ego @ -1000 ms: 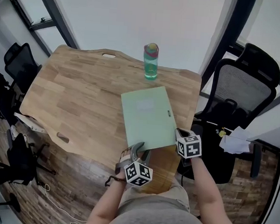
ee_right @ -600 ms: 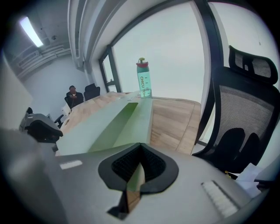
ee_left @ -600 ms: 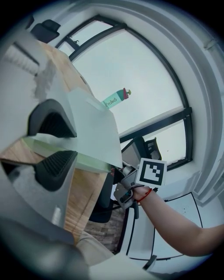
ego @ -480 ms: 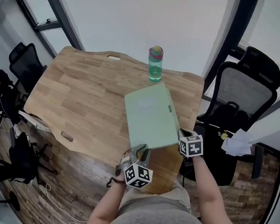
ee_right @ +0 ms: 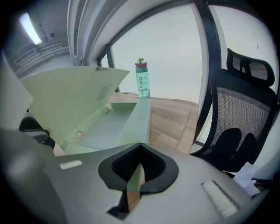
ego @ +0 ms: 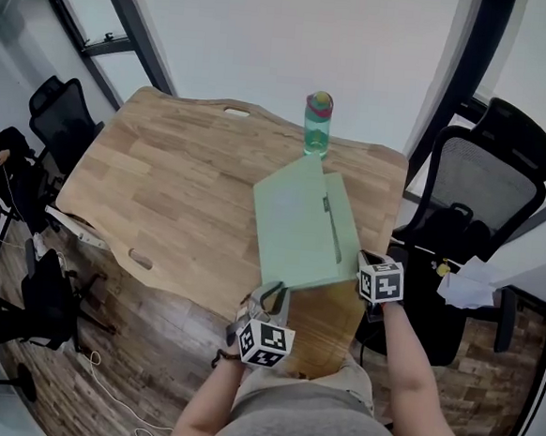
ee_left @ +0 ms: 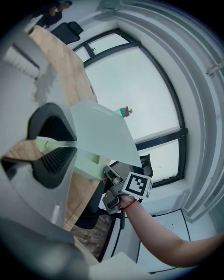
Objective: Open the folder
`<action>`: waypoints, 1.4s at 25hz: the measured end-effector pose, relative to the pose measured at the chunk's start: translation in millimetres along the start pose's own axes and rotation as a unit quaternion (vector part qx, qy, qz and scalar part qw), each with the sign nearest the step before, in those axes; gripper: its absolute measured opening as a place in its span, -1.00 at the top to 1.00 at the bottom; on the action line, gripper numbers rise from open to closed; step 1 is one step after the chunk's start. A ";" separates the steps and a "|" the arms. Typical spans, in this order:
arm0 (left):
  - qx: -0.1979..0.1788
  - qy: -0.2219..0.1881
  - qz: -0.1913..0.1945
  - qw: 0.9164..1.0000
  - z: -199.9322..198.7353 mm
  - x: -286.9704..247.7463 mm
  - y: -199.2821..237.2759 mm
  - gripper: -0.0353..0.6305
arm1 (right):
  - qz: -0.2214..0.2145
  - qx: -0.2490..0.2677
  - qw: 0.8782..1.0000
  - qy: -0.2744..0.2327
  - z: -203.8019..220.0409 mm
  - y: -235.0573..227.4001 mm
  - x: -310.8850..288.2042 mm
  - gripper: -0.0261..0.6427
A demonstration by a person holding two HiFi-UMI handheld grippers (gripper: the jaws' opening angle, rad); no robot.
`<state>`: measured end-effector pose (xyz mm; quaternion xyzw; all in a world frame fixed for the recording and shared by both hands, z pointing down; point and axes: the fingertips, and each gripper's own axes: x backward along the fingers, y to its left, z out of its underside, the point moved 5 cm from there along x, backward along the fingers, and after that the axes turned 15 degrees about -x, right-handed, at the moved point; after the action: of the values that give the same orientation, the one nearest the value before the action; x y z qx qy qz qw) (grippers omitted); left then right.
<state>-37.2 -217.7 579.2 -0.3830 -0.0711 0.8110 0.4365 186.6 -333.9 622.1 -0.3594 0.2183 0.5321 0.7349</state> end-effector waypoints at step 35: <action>0.305 0.085 -0.089 0.944 123.9 39.4 47.0 0.77 | 0.014 0.003 1.000 -0.013 2.4 3.3 3.6 0.91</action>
<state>-165.4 -189.2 622.4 -0.2915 0.1829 0.7160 0.6074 184.5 -329.3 620.1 -0.3469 0.2157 0.5465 0.7311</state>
